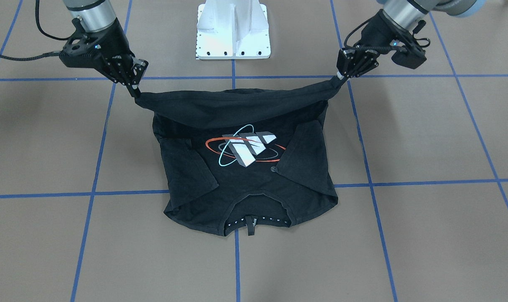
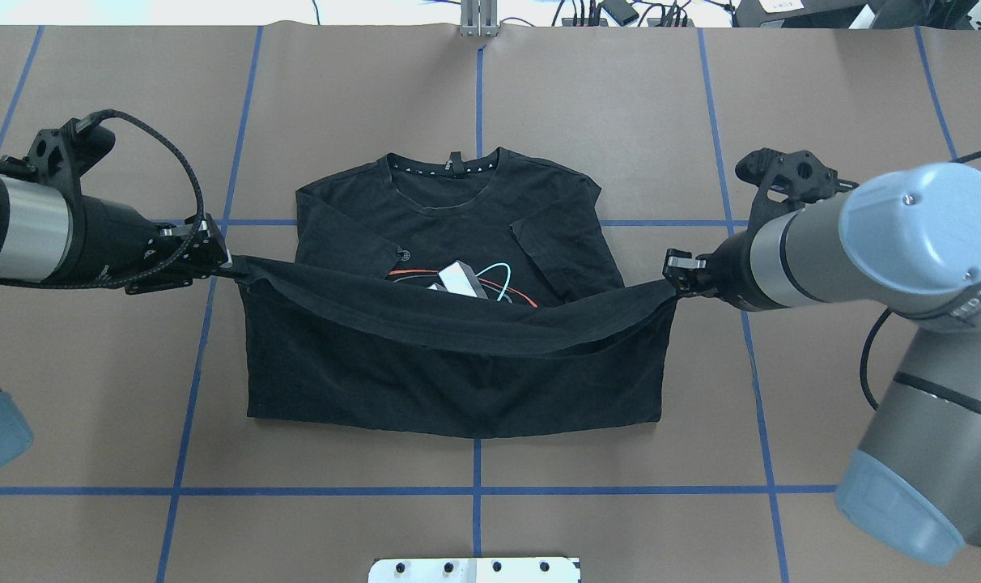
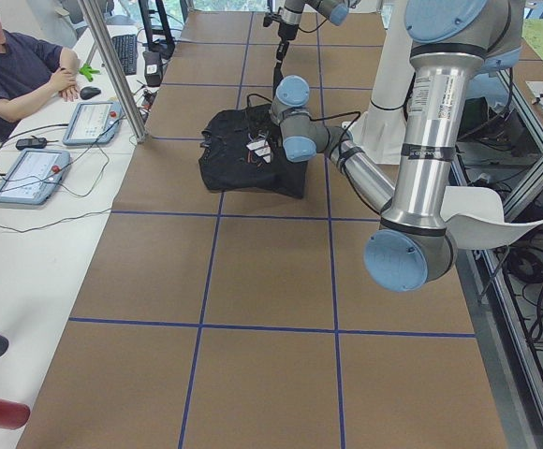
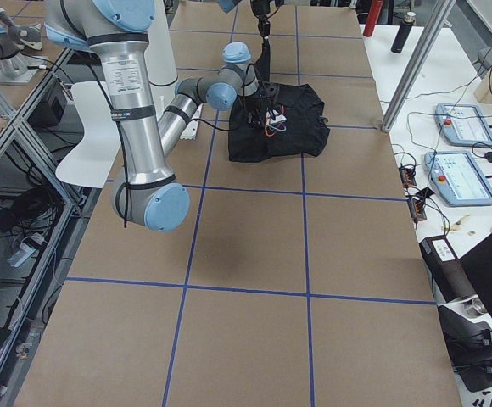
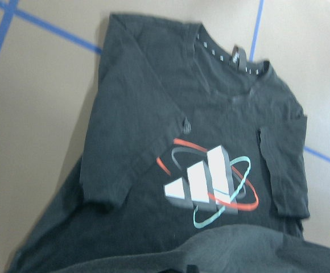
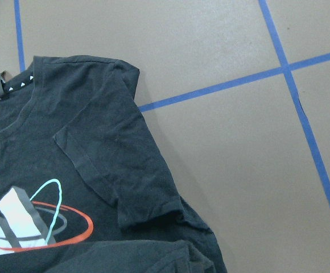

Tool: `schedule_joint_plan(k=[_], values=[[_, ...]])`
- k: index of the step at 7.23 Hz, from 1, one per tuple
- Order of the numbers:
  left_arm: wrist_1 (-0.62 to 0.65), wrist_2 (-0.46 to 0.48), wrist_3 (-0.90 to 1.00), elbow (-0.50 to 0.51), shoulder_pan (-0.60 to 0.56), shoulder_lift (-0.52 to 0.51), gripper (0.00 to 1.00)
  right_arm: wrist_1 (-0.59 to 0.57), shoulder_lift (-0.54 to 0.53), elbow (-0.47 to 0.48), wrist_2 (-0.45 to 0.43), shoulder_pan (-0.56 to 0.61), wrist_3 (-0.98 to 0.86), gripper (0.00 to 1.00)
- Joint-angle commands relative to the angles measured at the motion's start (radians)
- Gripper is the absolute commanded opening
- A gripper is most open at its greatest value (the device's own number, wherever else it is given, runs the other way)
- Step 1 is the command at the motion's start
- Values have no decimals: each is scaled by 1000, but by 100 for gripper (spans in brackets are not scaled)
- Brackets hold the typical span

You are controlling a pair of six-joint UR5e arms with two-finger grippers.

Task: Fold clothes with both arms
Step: 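Carry the hem with both grippers over the shirt toward the collar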

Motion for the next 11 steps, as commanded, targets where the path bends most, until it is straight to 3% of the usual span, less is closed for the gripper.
schedule_joint_plan(k=[1, 8, 11], values=[[0, 0, 53, 87, -48, -57, 0, 1, 84, -117, 33, 73, -52, 0], [-11, 81, 167, 451, -70, -249, 0, 17, 334, -506, 34, 137, -130, 0], [-12, 132, 223, 559, -51, -289, 0, 68, 365, -625, 34, 144, -155, 0]])
